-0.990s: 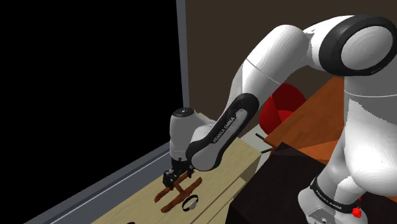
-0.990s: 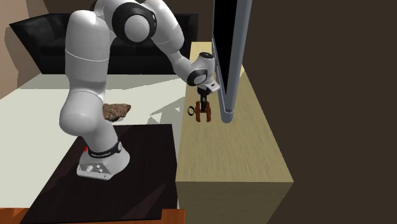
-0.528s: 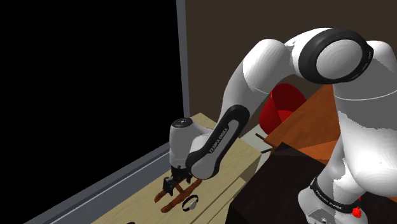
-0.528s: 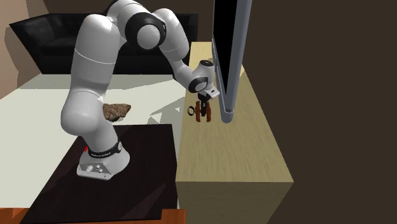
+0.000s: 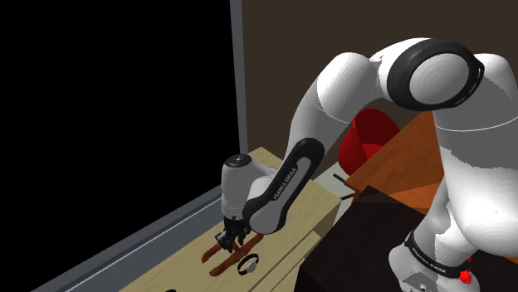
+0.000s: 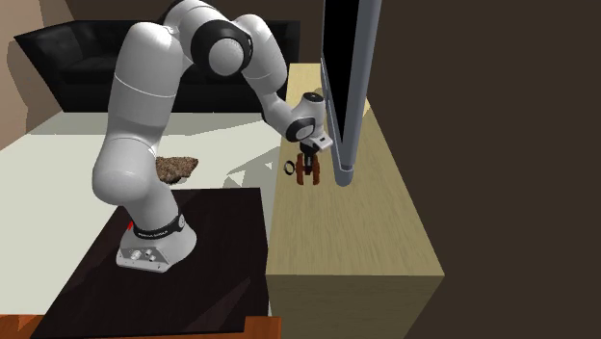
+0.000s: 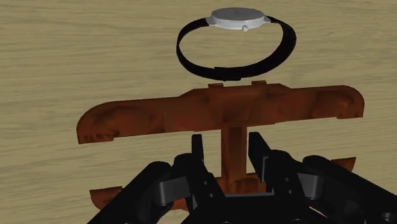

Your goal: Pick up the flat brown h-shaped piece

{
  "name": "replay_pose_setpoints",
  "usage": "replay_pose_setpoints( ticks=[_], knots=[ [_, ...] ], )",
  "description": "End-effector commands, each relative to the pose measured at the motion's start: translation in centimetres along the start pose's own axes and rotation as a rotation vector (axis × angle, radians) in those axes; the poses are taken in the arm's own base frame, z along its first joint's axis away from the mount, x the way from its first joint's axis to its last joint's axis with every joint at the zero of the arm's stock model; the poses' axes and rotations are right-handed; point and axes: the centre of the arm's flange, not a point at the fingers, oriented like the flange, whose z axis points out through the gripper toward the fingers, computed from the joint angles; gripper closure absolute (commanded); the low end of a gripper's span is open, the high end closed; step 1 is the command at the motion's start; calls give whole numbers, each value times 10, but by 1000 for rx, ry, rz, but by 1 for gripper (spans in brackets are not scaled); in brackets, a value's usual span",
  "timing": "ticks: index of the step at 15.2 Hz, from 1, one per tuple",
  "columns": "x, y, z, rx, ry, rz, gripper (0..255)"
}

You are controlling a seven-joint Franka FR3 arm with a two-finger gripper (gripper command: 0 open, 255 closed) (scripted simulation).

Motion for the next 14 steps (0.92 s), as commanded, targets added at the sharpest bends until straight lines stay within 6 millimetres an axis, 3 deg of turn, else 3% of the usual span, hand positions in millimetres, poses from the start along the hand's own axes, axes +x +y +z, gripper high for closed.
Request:
replay_pose_setpoints(
  ticks=[1, 4, 14],
  knots=[
    [-2, -4, 2, 5, -1, -7, 255],
    [-2, -3, 3, 5, -1, -7, 255],
    [-4, -11, -49, 5, -1, -7, 255]
  ],
)
